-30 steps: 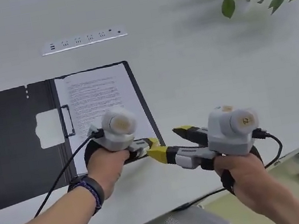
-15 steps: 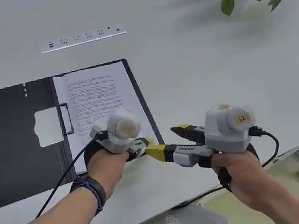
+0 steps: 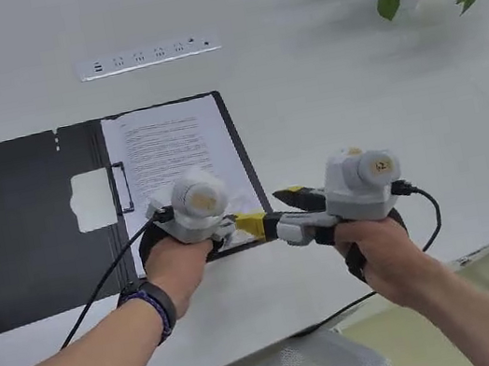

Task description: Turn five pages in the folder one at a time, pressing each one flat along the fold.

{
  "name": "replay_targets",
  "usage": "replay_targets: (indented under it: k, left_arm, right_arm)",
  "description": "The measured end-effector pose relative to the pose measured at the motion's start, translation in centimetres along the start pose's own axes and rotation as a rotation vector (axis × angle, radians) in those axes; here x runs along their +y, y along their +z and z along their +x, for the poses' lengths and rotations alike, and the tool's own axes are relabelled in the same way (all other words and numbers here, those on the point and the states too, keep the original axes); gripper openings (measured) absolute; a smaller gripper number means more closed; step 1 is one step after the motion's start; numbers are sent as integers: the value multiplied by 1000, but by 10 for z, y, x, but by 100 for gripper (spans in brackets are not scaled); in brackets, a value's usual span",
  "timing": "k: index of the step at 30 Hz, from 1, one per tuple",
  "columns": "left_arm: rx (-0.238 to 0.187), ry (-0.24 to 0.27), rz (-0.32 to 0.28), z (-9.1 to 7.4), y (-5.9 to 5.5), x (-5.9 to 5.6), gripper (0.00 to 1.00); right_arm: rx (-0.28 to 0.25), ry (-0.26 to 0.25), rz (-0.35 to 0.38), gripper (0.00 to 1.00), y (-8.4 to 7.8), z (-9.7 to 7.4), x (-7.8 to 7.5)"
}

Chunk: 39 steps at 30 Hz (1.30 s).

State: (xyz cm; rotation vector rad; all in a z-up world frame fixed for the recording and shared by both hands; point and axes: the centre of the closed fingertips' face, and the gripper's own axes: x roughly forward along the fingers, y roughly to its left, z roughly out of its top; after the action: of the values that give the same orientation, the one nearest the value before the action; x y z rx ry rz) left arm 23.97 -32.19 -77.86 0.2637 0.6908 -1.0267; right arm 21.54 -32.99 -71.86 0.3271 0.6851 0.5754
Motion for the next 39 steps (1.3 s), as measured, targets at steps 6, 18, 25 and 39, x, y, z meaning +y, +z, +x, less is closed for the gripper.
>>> replay_targets:
  k: [6,18,25,39]
  left_arm:
    - [-17,7,-43,-6,-4,4,21]
    - [-27,1,-82,-14,-9,3,20]
    - [-15,-9,-83,-26,-17,0,24]
    - [-37,-40,-122,-61,-24,-11,51]
  right_arm:
    - [-10,20,74,56,2,25,-9]
    - [-53,39,223,54,4,46,-19]
    - [-72,70,274,41,2,45,-13]
    - [-112,80,338,4,-6,34,-4]
